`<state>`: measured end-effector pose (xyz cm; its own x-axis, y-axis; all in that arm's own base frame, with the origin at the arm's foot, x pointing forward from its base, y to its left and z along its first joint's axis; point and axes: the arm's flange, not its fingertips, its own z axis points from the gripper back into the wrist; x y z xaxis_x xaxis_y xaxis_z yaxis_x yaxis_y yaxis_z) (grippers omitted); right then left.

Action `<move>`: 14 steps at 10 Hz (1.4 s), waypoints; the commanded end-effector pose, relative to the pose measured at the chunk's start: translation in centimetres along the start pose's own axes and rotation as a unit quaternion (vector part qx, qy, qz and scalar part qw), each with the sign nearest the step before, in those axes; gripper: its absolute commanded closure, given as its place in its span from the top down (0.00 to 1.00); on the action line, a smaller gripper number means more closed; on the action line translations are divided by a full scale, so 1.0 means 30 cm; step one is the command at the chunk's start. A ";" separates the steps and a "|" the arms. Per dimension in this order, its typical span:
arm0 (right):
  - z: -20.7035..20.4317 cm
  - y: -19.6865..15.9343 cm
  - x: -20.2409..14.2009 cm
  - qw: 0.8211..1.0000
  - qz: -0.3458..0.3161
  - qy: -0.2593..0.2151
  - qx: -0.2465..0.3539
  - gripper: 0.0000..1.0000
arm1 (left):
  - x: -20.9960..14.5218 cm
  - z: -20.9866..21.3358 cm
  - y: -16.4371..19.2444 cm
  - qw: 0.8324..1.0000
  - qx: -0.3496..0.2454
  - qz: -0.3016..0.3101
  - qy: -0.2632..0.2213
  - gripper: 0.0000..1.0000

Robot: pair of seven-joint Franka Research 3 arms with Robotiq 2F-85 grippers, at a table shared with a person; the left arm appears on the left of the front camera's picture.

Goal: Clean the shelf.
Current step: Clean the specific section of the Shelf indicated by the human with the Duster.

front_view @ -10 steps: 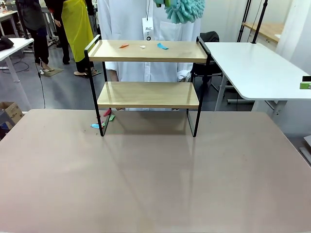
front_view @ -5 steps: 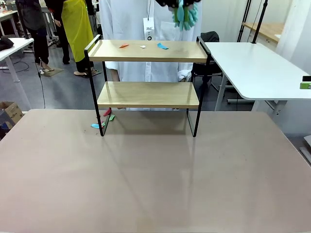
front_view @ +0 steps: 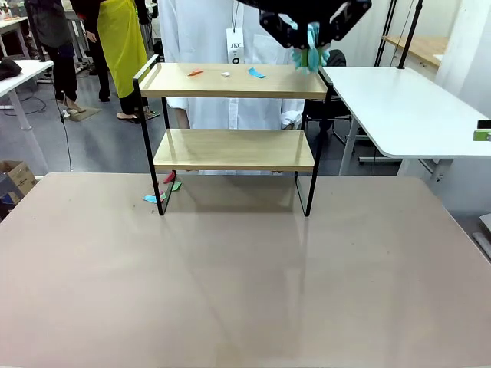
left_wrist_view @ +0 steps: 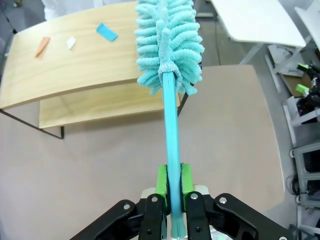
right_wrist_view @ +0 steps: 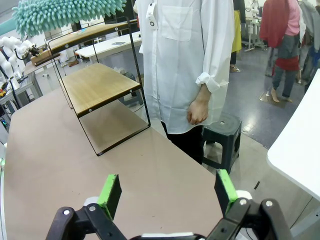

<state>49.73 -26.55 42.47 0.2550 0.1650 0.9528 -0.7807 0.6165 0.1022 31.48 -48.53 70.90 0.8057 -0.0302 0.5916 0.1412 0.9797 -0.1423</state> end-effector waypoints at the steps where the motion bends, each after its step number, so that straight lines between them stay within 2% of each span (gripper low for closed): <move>1: 0.000 0.003 0.009 1.000 0.003 0.000 0.000 1.00 | -0.010 -0.030 -0.024 1.000 0.021 0.016 -0.004 0.13; 6: 0.000 0.003 0.009 1.000 0.003 0.000 0.000 1.00 | -0.044 -0.087 -0.033 0.997 0.026 0.057 0.034 0.13; 7: 0.000 0.003 0.009 1.000 0.003 0.000 0.000 1.00 | -0.046 -0.096 -0.032 0.999 0.020 0.028 0.024 0.13; 9: 0.000 0.003 0.009 1.000 0.003 0.000 0.000 1.00 | -0.046 -0.102 -0.030 0.999 0.023 0.035 0.027 0.13; 14: 0.000 0.003 0.009 1.000 0.003 0.000 0.000 1.00 | -0.007 -0.122 0.164 0.994 0.047 0.043 0.092 0.13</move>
<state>49.73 -26.55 42.47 0.2549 0.1650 0.9528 -0.7807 0.6165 0.1021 34.63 -46.41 67.66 0.8910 0.0427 0.4519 0.0104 0.9934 -0.1142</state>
